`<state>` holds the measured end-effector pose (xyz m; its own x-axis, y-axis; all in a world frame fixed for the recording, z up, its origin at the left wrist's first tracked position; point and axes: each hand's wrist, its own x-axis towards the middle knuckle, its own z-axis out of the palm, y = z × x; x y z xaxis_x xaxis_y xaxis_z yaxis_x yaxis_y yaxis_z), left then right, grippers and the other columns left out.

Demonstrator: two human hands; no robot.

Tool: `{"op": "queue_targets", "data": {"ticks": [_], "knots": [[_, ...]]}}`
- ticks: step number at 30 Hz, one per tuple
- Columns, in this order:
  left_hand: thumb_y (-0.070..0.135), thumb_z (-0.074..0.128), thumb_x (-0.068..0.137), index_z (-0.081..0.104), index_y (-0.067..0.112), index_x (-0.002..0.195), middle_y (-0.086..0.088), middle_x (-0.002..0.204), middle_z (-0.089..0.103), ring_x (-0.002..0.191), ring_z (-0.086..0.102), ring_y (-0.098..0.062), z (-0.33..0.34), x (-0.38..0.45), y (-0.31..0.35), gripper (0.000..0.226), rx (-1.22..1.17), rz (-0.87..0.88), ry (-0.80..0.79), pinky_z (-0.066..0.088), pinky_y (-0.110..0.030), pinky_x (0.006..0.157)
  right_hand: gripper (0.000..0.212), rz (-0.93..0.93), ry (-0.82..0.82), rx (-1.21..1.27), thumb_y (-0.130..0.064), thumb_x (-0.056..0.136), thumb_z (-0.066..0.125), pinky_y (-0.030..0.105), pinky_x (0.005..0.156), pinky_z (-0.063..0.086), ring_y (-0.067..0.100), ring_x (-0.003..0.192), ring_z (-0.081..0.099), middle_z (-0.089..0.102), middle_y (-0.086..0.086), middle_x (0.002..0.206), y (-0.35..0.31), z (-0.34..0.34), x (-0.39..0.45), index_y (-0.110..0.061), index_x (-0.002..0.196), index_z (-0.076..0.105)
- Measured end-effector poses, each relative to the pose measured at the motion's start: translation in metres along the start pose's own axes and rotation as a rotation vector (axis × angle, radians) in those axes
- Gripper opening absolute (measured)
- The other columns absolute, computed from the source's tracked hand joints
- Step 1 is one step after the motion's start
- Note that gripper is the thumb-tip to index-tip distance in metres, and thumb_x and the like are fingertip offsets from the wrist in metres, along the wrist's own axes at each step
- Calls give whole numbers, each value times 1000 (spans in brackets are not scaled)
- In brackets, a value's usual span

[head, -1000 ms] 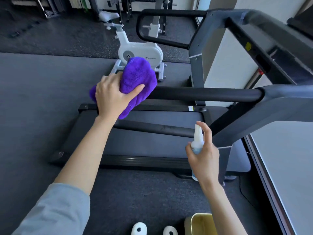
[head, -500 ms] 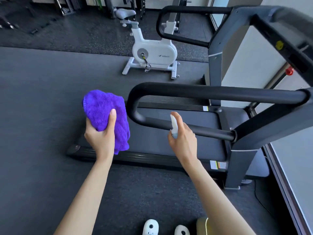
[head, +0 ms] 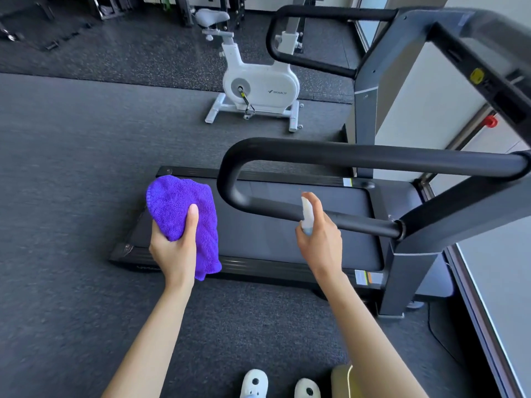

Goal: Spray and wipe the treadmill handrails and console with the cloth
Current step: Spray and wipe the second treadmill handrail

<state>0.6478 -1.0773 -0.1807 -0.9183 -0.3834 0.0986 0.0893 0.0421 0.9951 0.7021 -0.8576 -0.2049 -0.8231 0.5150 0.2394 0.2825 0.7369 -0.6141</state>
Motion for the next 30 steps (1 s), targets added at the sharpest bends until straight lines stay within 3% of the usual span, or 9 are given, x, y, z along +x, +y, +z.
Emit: {"op": "queue_targets", "data": {"ticks": [4, 7, 10, 14, 19, 25, 30], "knots": [[60, 70, 72, 64, 30, 99, 21, 96, 69, 94, 65, 1, 15, -10, -2, 41, 3, -15, -51, 50, -24, 87, 67, 38, 63, -29, -8, 84, 59, 31, 61, 34, 27, 67, 44, 55, -5, 88, 23, -17, -8, -43, 134, 31], [61, 70, 71, 64, 32, 96, 24, 93, 69, 91, 65, 4, 26, -19, -4, 39, 2, -24, -85, 50, -17, 83, 67, 82, 99, 32, -4, 79, 61, 29, 58, 32, 24, 57, 44, 49, -6, 66, 35, -24, -9, -44, 126, 33], [62, 71, 70, 64, 33, 94, 24, 91, 69, 90, 65, 3, 34, -27, -7, 38, 3, -33, -109, 50, -21, 83, 66, 123, 119, 98, -1, 75, 60, 27, 56, 32, 15, 51, 44, 43, -12, 56, 45, -26, -9, -42, 122, 38], [62, 72, 69, 64, 36, 90, 21, 91, 70, 90, 66, -1, 44, -38, -12, 35, 12, -30, -139, 51, -28, 87, 68, 129, 119, 70, -2, 76, 59, 29, 58, 34, 26, 58, 48, 51, -3, 64, 60, -33, -12, -42, 126, 36], [63, 72, 68, 64, 35, 90, 18, 92, 70, 91, 66, -4, 56, -51, -15, 36, 25, -36, -151, 52, -34, 90, 69, 204, 157, -16, -3, 78, 62, 30, 53, 32, 26, 59, 48, 54, 2, 72, 96, -53, -18, -39, 131, 35], [63, 72, 68, 65, 33, 94, 17, 94, 70, 92, 66, -4, 60, -66, -19, 40, 60, -51, -170, 52, -37, 92, 61, 365, 185, 83, -5, 81, 59, 30, 53, 34, 27, 59, 52, 54, 3, 64, 128, -64, -19, -39, 128, 39], [62, 71, 69, 65, 32, 96, 21, 92, 70, 92, 66, -2, 56, -72, -24, 41, 116, -44, -204, 51, -39, 93, 60, 391, 124, 90, -6, 81, 59, 33, 55, 38, 29, 62, 53, 57, 6, 70, 132, -64, -12, -36, 129, 38]]}}
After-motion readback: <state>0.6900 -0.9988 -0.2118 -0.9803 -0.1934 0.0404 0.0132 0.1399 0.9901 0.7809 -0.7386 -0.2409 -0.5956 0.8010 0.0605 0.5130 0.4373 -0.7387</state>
